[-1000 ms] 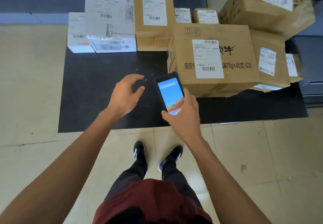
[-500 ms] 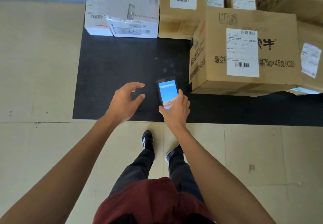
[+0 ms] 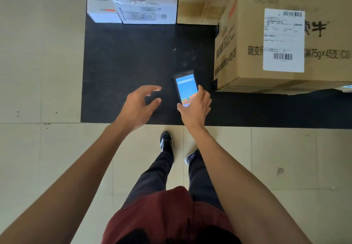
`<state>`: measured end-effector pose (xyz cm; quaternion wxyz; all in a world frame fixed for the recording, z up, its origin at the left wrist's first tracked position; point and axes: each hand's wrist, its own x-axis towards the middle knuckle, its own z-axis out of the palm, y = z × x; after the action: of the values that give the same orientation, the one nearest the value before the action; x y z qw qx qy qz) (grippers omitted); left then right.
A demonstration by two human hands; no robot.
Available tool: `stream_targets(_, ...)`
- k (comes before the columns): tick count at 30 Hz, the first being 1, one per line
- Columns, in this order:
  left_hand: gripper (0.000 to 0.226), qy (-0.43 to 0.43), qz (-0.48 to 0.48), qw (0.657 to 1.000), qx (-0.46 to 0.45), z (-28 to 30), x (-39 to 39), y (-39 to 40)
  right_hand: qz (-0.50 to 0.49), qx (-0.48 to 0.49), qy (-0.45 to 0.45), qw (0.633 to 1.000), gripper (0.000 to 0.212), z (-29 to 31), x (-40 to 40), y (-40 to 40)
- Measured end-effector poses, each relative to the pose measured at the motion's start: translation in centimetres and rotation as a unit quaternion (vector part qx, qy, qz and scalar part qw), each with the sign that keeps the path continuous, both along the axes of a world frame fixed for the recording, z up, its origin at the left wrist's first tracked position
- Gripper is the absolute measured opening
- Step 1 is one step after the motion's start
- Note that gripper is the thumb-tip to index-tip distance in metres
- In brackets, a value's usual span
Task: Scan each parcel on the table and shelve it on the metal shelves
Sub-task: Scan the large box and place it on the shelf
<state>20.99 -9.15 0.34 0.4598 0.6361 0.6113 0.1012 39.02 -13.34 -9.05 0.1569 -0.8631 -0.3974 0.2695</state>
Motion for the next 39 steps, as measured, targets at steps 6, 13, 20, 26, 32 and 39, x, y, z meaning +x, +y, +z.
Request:
stream_targets(6, 0.036, 0.012, -0.009, 1.0, -0.001, 0.0, 0.1, 0.0, 0.048, -0.022, -0.055, 0.997, 0.093, 0.0, 0.9, 0.4)
stream_targets(13, 0.037, 0.0, -0.018, 1.0, 0.018, 0.5, 1.9, -0.2, 0.092, -0.02, -0.053, 0.994, 0.078, 1.9, 2.4, 0.0)
stream_targets(20, 0.038, -0.032, -0.03, 0.996, 0.075, 1.8, 6.2, 0.2, 0.105, 0.102, 0.025, 0.989, 0.045, 8.2, 6.8, -2.5)
stream_targets(26, 0.047, -0.067, -0.058, 0.988, 0.123, 3.9, 11.8, 0.9, 0.006, 0.23, 0.057, 0.972, 0.026, 14.7, 12.8, -5.1)
stream_targets(32, 0.06, -0.071, -0.1, 0.979, 0.16, 5.6, 18.3, 1.1, -0.04, 0.246, 0.008, 0.968, 0.035, 17.7, 22.2, -6.7)
stream_targets(39, 0.066, -0.045, -0.08, 0.984, 0.154, 5.7, 22.2, 0.8, -0.005, 0.171, -0.087, 0.981, 0.058, 17.2, 30.6, -7.0)
